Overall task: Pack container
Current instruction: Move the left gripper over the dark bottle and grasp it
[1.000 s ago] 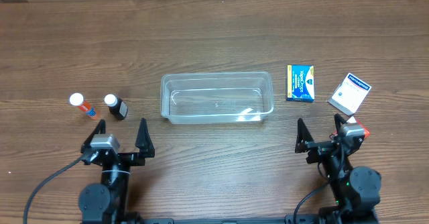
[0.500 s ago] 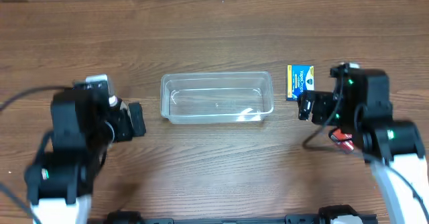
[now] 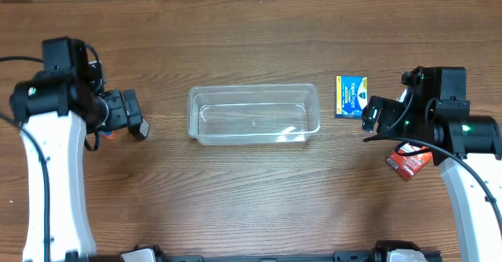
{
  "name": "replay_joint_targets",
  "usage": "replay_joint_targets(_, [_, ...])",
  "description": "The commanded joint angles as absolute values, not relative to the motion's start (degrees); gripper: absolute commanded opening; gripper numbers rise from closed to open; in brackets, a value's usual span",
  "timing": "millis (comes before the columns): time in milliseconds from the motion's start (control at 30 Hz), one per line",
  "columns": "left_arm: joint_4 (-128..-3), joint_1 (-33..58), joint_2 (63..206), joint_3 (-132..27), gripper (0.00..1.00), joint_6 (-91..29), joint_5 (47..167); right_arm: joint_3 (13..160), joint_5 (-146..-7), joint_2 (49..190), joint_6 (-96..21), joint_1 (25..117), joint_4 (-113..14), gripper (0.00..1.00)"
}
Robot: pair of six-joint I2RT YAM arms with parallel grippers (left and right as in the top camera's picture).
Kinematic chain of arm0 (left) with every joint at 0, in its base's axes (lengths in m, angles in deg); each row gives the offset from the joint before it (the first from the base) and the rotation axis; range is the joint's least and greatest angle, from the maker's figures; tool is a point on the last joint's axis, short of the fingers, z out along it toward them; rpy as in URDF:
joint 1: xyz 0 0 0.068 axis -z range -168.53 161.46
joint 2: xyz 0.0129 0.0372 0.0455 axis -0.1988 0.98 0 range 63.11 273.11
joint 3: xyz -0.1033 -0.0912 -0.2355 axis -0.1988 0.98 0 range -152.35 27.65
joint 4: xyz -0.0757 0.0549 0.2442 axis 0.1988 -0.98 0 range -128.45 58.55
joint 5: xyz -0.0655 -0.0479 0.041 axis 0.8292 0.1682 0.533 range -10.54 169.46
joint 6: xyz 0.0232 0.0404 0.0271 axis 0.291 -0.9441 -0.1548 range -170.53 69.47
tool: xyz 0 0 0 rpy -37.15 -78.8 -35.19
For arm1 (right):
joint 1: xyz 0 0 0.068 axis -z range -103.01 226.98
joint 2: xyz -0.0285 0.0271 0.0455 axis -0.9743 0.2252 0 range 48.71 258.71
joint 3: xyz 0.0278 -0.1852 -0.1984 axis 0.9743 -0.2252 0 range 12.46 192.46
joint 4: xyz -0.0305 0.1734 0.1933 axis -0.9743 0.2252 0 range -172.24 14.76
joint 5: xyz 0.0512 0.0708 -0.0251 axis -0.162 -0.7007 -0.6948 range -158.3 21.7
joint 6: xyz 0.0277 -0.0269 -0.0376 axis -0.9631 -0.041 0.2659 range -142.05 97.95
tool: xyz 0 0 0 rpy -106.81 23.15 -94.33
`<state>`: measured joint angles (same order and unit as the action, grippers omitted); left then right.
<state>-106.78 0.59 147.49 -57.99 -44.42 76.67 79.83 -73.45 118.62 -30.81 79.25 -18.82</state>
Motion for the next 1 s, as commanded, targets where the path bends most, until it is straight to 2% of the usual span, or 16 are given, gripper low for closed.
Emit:
replay_joint_targets(0, [-105.9,0.6,153.9,-59.0,1.0,-47.4,76.5,81.5,-74.0,117.9,-31.1,79.4,-19.1,1.0])
replay_joint_targets(267, [-99.8,0.7,164.1,-59.0,1.0,-51.2,78.3,81.5,-74.0,117.9,-31.1,79.4,-19.5,1.0])
replay_joint_targets(333, [-98.1,0.7,165.7,-59.0,0.96,-51.9,80.3,81.1,-74.0,117.9,-31.1,79.4,-19.8,1.0])
replay_joint_targets(500, [-96.7,1.2,170.5,-59.0,0.84,-51.9,81.2,81.1,-74.0,118.0,-31.1,79.4,-19.8,1.0])
replay_joint_targets(733, [-96.7,1.4,171.8,-59.0,0.52,-51.9,81.0,81.1,-74.0,118.0,-31.1,79.4,-20.0,1.0])
replay_joint_targets(967, [-96.7,1.4,171.8,-59.0,0.4,-51.9,81.0,81.1,-74.0,118.0,-31.1,79.4,-20.0,1.0])
